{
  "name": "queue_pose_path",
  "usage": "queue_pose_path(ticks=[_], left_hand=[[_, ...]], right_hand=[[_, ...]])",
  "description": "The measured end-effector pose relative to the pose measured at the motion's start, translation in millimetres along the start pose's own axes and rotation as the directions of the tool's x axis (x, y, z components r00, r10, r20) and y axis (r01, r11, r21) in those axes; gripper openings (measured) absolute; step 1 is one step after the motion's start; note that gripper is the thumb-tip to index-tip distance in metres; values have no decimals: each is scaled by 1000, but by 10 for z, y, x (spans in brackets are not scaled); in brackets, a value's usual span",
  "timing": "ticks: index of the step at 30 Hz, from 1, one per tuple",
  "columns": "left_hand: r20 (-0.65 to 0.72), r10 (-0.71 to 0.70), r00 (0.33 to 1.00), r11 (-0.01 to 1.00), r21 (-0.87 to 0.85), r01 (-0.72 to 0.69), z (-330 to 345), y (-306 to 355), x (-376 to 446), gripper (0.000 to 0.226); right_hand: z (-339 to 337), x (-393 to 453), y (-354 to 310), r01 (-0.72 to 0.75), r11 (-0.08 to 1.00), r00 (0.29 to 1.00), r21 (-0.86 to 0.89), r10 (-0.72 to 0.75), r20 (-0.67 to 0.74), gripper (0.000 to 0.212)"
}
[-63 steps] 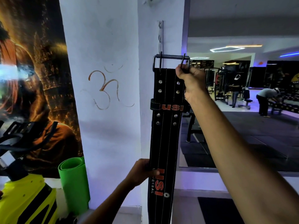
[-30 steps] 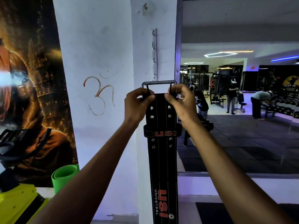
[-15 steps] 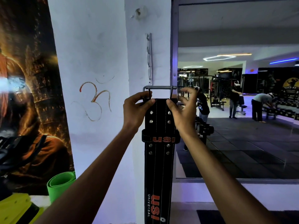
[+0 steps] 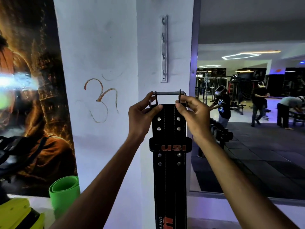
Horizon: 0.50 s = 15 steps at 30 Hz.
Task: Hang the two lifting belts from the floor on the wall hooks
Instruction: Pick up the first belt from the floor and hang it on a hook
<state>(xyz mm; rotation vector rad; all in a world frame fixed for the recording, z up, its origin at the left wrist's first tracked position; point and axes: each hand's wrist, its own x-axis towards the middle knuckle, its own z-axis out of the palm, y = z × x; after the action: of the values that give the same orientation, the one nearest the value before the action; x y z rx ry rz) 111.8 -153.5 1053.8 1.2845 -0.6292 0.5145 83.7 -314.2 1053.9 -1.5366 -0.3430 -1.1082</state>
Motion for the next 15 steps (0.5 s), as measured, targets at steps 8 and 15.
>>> queue_pose_path(ticks=[8, 15], left_hand=[[59, 29, 998, 1000, 5, -30, -6, -793, 955, 53], [69, 121, 990, 993, -9, -121, 137, -1018, 1687, 50]], right_hand=[[374, 704, 814, 49, 993, 997, -106, -55, -48, 8], [580, 1353, 1056, 77, 990, 993, -119, -87, -83, 6]])
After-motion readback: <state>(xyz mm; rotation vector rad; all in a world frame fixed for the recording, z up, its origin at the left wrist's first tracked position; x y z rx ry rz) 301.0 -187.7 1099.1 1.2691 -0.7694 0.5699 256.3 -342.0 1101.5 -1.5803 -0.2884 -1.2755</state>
